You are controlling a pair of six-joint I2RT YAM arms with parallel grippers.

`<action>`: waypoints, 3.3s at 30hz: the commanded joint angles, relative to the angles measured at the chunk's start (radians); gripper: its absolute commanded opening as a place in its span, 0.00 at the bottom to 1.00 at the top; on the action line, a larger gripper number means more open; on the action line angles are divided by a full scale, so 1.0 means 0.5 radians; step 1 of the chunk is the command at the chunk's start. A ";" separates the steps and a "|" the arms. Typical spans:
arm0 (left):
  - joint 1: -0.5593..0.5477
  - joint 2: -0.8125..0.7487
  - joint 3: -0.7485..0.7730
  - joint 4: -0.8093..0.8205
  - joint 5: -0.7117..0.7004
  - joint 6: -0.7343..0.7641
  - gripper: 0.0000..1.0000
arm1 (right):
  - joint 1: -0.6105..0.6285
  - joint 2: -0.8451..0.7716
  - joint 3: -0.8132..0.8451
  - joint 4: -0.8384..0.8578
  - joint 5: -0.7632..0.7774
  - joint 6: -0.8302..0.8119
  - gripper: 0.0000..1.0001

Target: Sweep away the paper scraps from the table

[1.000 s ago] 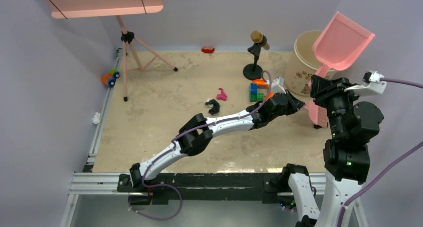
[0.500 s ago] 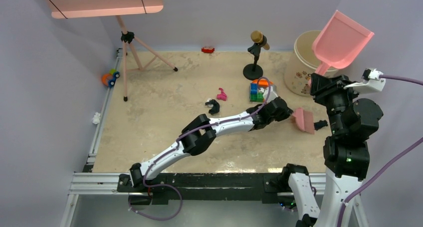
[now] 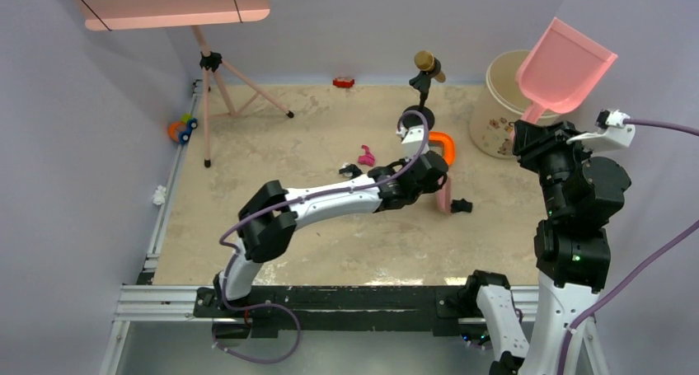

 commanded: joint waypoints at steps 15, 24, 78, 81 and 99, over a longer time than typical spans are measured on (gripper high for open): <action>0.032 -0.990 -0.935 0.511 0.130 0.616 0.00 | 0.003 0.048 0.014 -0.032 -0.021 -0.085 0.00; 0.083 -0.118 -0.068 0.604 0.786 0.261 0.00 | 0.003 0.048 0.070 -0.103 -0.046 -0.092 0.00; 1.041 -0.438 -0.354 -1.090 0.125 -0.738 0.00 | 0.010 0.308 -0.110 -0.345 -0.594 -0.349 0.00; 1.022 -0.653 -0.681 -1.114 0.044 -0.790 0.00 | 0.033 0.347 -0.146 -0.326 -0.659 -0.363 0.00; 1.042 -1.358 -0.613 -0.637 0.057 0.943 0.00 | 1.372 0.705 -0.382 -0.561 0.149 -0.184 0.00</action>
